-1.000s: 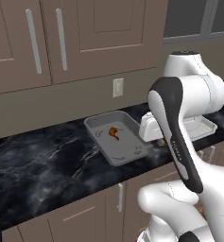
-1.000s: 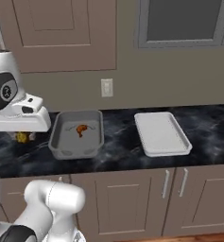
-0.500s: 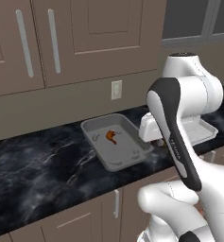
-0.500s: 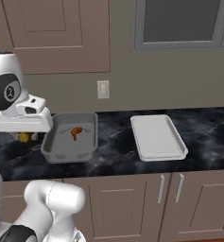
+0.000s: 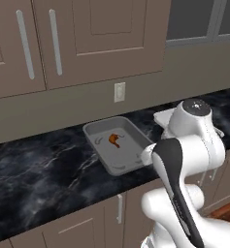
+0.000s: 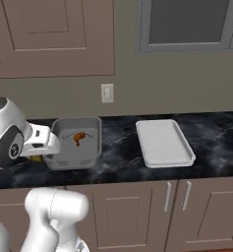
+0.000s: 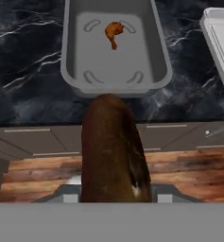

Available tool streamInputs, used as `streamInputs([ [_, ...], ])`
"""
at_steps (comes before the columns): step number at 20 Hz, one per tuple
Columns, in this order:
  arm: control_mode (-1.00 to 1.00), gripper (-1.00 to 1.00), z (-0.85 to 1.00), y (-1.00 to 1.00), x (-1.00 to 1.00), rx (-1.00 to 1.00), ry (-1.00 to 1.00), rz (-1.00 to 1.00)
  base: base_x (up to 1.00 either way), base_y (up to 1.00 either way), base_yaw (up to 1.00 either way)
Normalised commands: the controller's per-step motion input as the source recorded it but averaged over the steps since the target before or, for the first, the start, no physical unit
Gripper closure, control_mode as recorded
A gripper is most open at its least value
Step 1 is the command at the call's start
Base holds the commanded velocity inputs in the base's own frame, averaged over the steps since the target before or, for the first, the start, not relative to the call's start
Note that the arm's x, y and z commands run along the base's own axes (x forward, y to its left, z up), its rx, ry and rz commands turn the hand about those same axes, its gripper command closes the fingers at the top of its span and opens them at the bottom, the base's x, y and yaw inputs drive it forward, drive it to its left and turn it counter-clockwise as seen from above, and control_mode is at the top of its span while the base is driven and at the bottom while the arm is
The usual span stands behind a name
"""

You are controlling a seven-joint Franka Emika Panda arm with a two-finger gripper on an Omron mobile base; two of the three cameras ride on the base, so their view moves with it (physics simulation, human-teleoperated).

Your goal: Place one sweet potato and one chicken drumstick in each tupperware on the nearby counter, to pack two identical lunches.

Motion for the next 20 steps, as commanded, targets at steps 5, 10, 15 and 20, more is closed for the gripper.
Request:
streamInputs([
  [5,-1.0,1.0,0.0,0.0,0.53,0.09,-0.07,0.09,0.0,0.0,0.0],
  [10,-1.0,1.0,-0.02,0.02,0.93,0.1,-0.01,0.11,0.0,0.0,0.0],
  [15,-1.0,1.0,-0.45,0.14,0.83,0.04,0.0,0.12,0.0,0.0,0.0],
  [20,-1.0,1.0,-0.71,0.31,0.65,0.0,0.0,0.1,0.0,0.0,0.0],
])
